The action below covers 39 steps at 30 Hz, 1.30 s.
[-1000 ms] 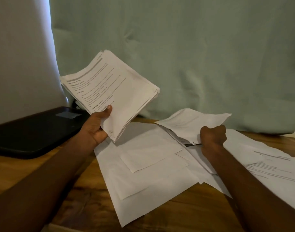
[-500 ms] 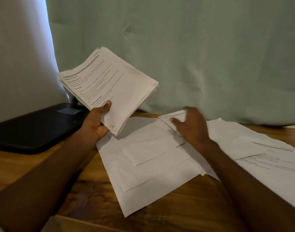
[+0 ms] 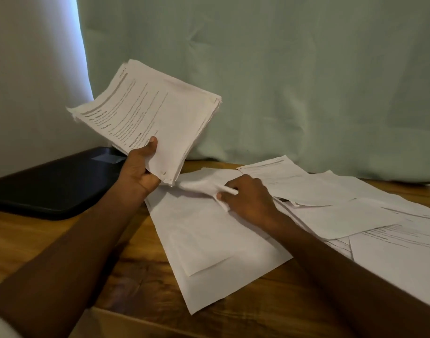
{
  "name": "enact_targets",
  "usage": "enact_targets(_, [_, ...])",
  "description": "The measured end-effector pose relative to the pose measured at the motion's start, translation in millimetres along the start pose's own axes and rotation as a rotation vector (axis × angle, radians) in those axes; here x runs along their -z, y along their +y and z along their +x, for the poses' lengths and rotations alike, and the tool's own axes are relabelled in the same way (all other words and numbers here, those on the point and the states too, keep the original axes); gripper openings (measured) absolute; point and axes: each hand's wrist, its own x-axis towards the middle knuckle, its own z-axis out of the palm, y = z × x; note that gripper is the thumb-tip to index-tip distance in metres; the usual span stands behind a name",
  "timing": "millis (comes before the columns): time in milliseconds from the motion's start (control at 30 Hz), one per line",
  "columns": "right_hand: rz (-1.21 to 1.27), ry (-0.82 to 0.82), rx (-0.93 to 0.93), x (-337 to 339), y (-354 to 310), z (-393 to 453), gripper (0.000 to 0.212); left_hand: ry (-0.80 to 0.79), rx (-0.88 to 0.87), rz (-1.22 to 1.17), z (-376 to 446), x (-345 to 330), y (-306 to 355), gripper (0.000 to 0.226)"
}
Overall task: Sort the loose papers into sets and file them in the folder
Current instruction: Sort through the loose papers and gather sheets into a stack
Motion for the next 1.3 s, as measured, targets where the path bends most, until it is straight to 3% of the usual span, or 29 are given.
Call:
enact_targets(33, [0.091, 0.067, -0.04, 6, 1, 3, 0.034, -0.006, -0.011, -0.042, 0, 0, 2, 0.026])
enact_targets(100, [0.482, 0.198, -0.129, 23, 7, 10, 0.023, 0.007, -0.052, -0.143, 1, 2, 8, 0.029])
enact_targets(167, [0.988, 0.175, -0.218, 38, 15, 13, 0.005, 0.005, -0.099, -0.184, 4, 5, 12, 0.025])
enact_targets(233, [1.401, 0.065, -0.223, 48, 25, 14, 0.032, -0.04, -0.11, -0.182, 5, 4, 14, 0.021])
enact_targets(367, [1.732, -0.016, -0.195, 51, 27, 15, 0.044, -0.15, -0.036, -0.208, 5, 0, 6, 0.024])
enact_targets(400, [1.76, -0.032, -0.186, 50, 28, 16, 0.045, -0.209, -0.016, -0.21, 5, 0, 5, 0.036])
enact_targets(500, [1.757, -0.043, -0.171, 46, 25, 16, 0.045, -0.335, 0.034, -0.11, 3, -2, -1, 0.082])
enact_targets(667, [1.734, -0.024, -0.202, 43, 23, 18, 0.048, -0.384, 0.07, -0.084, 2, -4, -10, 0.06])
enact_targets(834, [1.702, 0.022, -0.262, 41, 27, 23, 0.041, -0.401, 0.108, -0.062, 2, -5, -6, 0.107])
enact_targets(900, [1.645, 0.129, -0.322, 41, 31, 26, 0.04, -0.366, 0.103, -0.071, 2, -6, -7, 0.093])
enact_targets(1000, [1.357, 0.434, -0.504, 44, 41, 28, 0.028, -0.306, 0.077, -0.08, 1, -7, -9, 0.056])
enact_targets(1101, [1.11, 0.651, -0.55, 49, 48, 27, 0.04, -0.262, 0.038, -0.089, 0, -7, -8, 0.044])
enact_targets(1167, [0.952, 0.721, -0.58, 52, 52, 27, 0.05, -0.227, 0.037, -0.09, 2, -4, -9, 0.045])
enact_targets(1301, [0.614, 0.685, -0.646, 59, 66, 32, 0.064, -0.216, 0.071, -0.067, 3, -2, -13, 0.047])
